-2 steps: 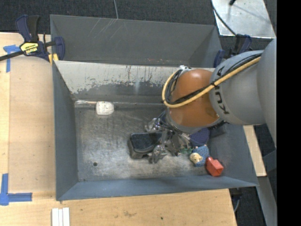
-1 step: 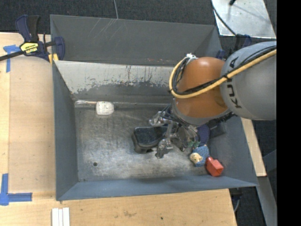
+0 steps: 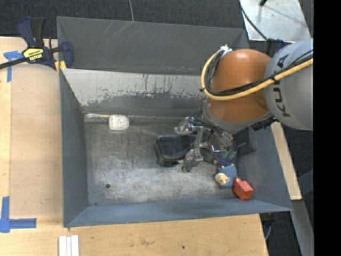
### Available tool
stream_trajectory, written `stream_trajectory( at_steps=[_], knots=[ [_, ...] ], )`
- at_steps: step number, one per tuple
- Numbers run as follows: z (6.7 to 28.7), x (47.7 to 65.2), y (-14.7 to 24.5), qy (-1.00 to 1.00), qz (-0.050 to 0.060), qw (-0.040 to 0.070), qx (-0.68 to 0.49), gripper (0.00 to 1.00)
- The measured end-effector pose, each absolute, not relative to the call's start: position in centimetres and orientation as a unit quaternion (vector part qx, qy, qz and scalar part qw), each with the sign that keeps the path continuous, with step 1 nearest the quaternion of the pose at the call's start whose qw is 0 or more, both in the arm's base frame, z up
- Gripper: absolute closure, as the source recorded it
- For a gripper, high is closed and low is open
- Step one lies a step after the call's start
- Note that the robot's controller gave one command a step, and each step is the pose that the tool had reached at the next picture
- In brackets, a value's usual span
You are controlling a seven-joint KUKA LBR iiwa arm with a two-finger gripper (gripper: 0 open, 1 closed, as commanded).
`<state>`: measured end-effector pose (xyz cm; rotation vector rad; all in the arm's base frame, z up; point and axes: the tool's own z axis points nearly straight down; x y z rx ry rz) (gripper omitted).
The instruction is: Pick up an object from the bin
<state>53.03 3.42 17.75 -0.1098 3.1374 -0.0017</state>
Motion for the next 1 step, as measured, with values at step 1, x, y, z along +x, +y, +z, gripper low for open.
stream_trajectory(
  at_steps=[1],
  knots=[
    [19.15,52.97,3.37,0.999,-0.001,0.000,-0.035,1.00]
  ],
)
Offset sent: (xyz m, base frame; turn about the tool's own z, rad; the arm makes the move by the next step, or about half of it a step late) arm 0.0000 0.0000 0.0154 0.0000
